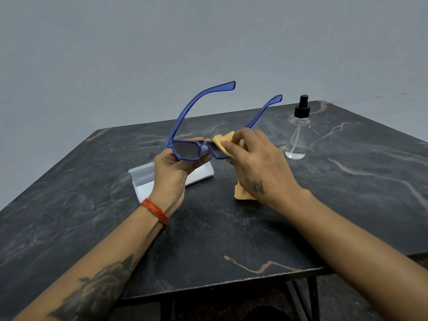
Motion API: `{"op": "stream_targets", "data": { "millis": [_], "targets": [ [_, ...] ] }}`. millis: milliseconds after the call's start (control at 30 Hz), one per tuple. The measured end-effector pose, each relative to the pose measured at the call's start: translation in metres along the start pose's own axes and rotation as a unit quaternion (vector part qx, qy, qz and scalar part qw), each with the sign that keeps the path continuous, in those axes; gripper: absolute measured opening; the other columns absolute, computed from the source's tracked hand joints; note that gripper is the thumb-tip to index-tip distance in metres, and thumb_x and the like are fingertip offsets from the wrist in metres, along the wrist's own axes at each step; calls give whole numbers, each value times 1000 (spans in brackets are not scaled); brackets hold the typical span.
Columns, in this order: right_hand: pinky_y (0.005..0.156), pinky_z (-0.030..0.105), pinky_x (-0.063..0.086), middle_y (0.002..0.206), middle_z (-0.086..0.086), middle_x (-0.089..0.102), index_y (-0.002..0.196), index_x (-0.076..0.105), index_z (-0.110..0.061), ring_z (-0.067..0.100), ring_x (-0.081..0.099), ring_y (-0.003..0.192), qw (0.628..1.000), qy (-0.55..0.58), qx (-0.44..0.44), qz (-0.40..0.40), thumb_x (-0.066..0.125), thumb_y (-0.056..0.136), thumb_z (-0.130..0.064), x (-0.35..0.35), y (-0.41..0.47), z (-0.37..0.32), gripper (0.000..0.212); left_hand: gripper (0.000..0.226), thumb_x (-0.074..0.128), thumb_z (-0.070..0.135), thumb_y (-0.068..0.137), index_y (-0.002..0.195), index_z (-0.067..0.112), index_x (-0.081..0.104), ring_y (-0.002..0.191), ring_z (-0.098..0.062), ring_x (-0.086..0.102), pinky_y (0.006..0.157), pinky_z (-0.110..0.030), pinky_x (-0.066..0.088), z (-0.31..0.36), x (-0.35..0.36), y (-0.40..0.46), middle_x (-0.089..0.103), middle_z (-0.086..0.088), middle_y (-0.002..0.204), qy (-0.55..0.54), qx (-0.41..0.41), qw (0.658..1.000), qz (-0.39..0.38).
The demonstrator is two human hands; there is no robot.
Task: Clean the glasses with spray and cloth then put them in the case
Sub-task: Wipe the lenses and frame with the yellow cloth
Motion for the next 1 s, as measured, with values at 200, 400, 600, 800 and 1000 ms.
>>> {"op": "stream_targets", "data": {
  "millis": [200, 400, 600, 800, 1000],
  "targets": [
    [41, 29, 44, 79, 14, 57, 81, 65, 3, 27, 50, 57, 999, 32, 35, 12, 78, 66, 5, 1, -2, 5, 20, 17, 71, 5, 57, 72, 13, 73, 79, -19, 69, 70, -28, 56, 2, 0, 0, 73, -1, 78, -9, 5, 1000, 6],
    [44, 28, 44, 74, 13, 58, 76, 63, 2, 25, 51, 53, 992, 104, -2, 67, 72, 77, -1, -11, -3, -2, 10, 20, 69, 3, 58, 77, 7, 68, 74, -16, 70, 68, -26, 56, 3, 2, -3, 73, 0, 74, -37, -7, 999, 19],
    [46, 36, 49, 82, 11, 64, 86, 69, -2, 26, 59, 65, 990, 95, -27, 99, 67, 85, -9, -17, -4, -8, 8, 21, 69, 5, 59, 80, 5, 67, 75, -17, 69, 70, -26, 56, 4, 6, -4, 73, -1, 75, -42, -15, 999, 11],
    [50, 35, 50, 80, 11, 64, 85, 68, -1, 27, 59, 66, 989, 97, -5, 108, 57, 88, -22, -19, 0, 3, 24, 14, 67, 4, 61, 75, 7, 70, 72, -17, 70, 67, -24, 56, 3, 8, -4, 74, -3, 74, -54, -33, 998, 1],
    [65, 15, 34, 76, 9, 62, 84, 68, 0, 17, 52, 69, 975, 156, 31, 156, 61, 87, -17, -29, 0, 15, 19, 19, 69, 8, 61, 78, 3, 65, 67, -20, 70, 65, -24, 56, 6, 9, -4, 73, -5, 71, -7, -26, 1000, -6]
  ]
}}
Point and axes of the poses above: each hand's wrist, its own y-axis towards the middle knuckle, its own x-axis out of the palm, z = x × y, the point moved 9 cm from there along y, towards the middle knuckle
